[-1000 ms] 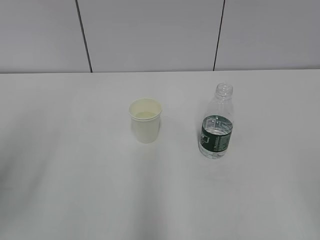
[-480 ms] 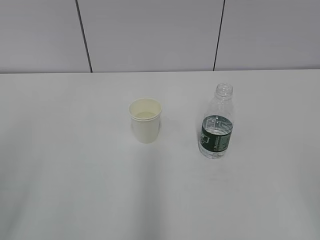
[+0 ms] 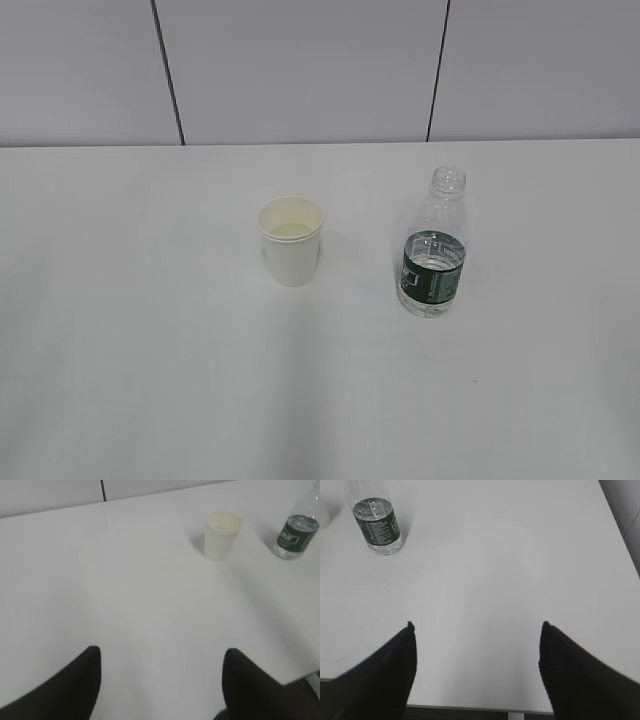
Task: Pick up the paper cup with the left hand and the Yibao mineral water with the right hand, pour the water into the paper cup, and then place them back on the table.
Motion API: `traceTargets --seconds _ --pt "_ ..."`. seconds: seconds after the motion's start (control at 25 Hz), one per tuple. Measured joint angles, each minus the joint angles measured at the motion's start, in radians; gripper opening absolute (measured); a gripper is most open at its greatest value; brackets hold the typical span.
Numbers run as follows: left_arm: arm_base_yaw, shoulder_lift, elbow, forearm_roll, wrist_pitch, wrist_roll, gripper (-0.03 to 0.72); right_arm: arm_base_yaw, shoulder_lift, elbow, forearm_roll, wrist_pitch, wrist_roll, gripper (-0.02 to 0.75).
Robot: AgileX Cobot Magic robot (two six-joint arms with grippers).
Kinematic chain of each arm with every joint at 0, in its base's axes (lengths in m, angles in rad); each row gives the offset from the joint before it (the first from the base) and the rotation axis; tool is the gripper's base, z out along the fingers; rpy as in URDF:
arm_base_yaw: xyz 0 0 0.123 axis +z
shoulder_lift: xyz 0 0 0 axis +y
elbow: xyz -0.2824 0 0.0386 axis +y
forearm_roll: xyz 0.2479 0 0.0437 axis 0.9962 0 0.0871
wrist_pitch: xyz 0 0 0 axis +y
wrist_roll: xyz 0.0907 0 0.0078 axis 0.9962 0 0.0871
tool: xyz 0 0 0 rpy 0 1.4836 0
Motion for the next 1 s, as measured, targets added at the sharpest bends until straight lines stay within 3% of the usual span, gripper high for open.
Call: traceTargets --seconds 0.36,1.0 --pt "0.0 -0.129 -0.004 0.009 0.183 0.0 0.467 0.0 0.0 0.0 0.0 0.0 0.0 0.592" --pt "0.0 -0.137 0.018 0.012 0.116 0.0 0.457 0.0 -0.001 0.0 0.0 0.0 0.0 0.592"
